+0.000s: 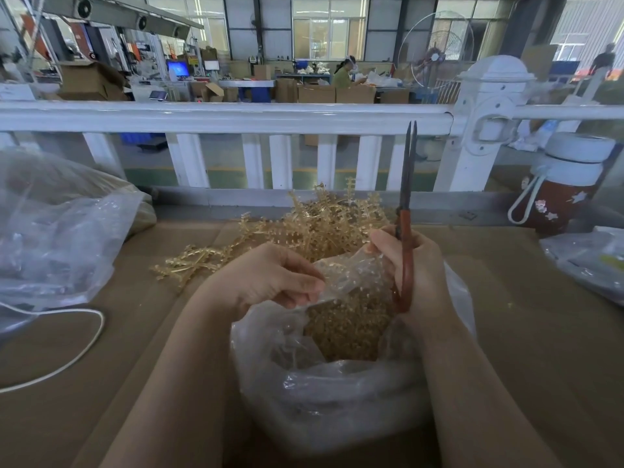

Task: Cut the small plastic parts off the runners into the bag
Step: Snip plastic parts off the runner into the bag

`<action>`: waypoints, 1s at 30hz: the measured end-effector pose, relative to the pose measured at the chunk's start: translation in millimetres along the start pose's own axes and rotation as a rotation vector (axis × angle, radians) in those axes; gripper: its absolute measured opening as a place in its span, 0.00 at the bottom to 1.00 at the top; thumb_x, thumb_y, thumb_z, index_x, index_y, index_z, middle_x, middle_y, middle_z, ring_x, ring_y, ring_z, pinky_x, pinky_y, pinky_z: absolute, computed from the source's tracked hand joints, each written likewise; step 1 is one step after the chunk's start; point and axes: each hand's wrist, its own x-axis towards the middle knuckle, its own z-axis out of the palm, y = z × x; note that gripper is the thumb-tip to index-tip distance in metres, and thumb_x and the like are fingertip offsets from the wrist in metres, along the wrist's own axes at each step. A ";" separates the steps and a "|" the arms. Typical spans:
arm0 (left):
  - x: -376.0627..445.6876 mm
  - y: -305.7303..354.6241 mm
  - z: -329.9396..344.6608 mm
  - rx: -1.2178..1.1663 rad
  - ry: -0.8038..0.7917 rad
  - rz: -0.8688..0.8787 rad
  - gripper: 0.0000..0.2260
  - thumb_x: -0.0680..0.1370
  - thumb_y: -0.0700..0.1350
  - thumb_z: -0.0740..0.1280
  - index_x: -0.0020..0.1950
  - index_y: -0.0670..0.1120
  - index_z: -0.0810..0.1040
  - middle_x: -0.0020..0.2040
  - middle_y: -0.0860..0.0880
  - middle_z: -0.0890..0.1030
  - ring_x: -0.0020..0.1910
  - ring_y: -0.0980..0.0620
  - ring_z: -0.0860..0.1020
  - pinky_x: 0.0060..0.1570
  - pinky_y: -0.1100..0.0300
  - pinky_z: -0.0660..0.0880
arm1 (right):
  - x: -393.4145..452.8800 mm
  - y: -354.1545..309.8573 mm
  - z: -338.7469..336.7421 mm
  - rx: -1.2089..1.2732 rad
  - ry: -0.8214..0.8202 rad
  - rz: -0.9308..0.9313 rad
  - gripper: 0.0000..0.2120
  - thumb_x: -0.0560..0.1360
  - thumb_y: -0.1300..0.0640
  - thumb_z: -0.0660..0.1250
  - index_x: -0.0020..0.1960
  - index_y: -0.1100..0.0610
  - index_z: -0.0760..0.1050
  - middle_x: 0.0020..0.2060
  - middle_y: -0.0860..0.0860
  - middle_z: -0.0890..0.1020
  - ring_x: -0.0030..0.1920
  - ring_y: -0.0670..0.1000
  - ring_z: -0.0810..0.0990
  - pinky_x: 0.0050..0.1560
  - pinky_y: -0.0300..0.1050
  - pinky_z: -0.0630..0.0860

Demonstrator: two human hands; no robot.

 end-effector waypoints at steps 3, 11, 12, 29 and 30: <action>1.3 2.6 4.5 0.079 -0.066 -0.030 0.02 0.73 0.43 0.75 0.41 0.47 0.87 0.39 0.47 0.86 0.35 0.56 0.81 0.35 0.66 0.76 | -0.7 0.1 -0.8 -0.003 -0.008 -0.033 0.05 0.76 0.58 0.73 0.41 0.55 0.81 0.31 0.47 0.81 0.29 0.43 0.76 0.38 0.39 0.72; 1.5 10.1 13.7 -0.129 -0.118 0.038 0.07 0.67 0.47 0.75 0.40 0.45 0.85 0.37 0.49 0.80 0.35 0.54 0.69 0.38 0.60 0.65 | -4.9 -2.1 3.5 0.124 -0.027 -0.069 0.12 0.72 0.53 0.74 0.45 0.62 0.81 0.36 0.53 0.84 0.37 0.50 0.84 0.41 0.41 0.81; 2.5 10.1 13.8 -0.248 -0.101 0.040 0.05 0.67 0.46 0.76 0.40 0.46 0.85 0.36 0.50 0.79 0.35 0.55 0.69 0.38 0.61 0.65 | -5.1 -2.3 3.3 0.164 -0.020 -0.073 0.12 0.73 0.53 0.73 0.45 0.63 0.81 0.32 0.51 0.83 0.33 0.47 0.83 0.36 0.37 0.79; 19.7 10.3 36.2 -0.981 0.166 -0.074 0.07 0.66 0.46 0.76 0.43 0.48 0.84 0.37 0.52 0.81 0.33 0.58 0.74 0.38 0.66 0.74 | -5.6 0.7 8.2 -0.016 -0.094 -0.109 0.12 0.71 0.49 0.73 0.43 0.59 0.81 0.30 0.48 0.81 0.26 0.39 0.76 0.30 0.27 0.70; 20.6 10.4 38.2 -0.976 0.173 -0.080 0.05 0.66 0.45 0.76 0.40 0.49 0.85 0.37 0.52 0.80 0.33 0.58 0.72 0.38 0.66 0.72 | -6.2 0.0 8.6 -0.018 -0.121 -0.105 0.12 0.72 0.50 0.73 0.43 0.59 0.81 0.30 0.48 0.82 0.26 0.39 0.76 0.30 0.27 0.70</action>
